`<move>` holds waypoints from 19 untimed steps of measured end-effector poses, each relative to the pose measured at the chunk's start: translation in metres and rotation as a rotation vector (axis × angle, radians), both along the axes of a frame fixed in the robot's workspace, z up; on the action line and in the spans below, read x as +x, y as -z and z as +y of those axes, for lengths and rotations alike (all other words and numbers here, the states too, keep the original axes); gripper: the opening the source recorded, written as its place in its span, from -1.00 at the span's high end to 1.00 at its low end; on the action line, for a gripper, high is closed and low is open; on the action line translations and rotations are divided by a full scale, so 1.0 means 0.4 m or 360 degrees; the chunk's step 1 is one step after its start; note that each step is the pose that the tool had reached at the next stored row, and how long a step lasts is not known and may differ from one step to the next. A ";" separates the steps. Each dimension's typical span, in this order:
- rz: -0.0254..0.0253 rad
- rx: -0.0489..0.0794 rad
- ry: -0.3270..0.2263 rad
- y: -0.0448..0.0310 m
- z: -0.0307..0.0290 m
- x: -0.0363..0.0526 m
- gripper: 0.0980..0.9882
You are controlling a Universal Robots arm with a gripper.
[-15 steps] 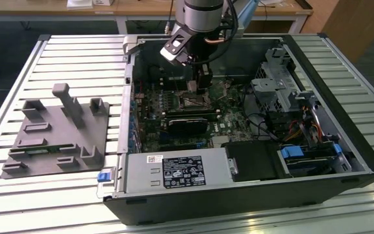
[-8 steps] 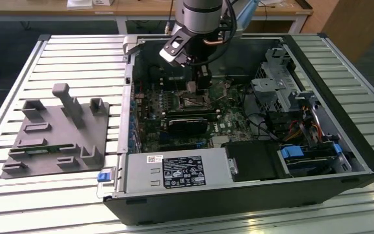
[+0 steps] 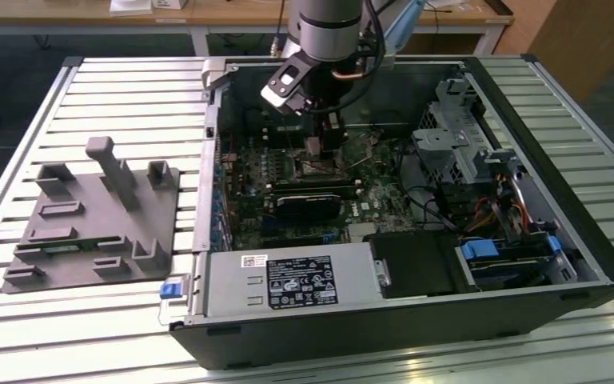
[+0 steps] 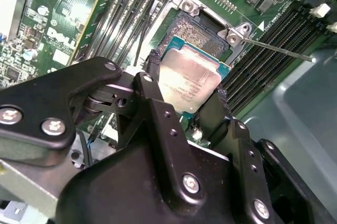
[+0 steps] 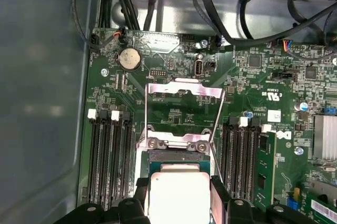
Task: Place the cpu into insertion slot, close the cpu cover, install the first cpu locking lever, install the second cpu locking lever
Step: 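Place the cpu into insertion slot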
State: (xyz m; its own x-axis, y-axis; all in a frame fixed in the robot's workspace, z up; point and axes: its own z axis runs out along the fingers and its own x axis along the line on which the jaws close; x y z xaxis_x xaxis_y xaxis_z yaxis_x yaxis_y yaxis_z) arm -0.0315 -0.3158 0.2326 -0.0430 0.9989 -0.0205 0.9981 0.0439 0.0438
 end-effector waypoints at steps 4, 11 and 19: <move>0.00000 0.0000 0.0007 0.011 0.000 -0.004 0.00; 0.00000 0.0000 0.0021 0.030 0.001 -0.005 0.00; -0.00002 0.0001 0.0022 0.050 0.001 -0.006 0.00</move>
State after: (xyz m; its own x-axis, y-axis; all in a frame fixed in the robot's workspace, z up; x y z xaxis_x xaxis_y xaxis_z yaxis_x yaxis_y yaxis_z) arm -0.0339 -0.3153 0.2127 -0.0289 0.9994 -0.0201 0.9986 0.0298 0.0439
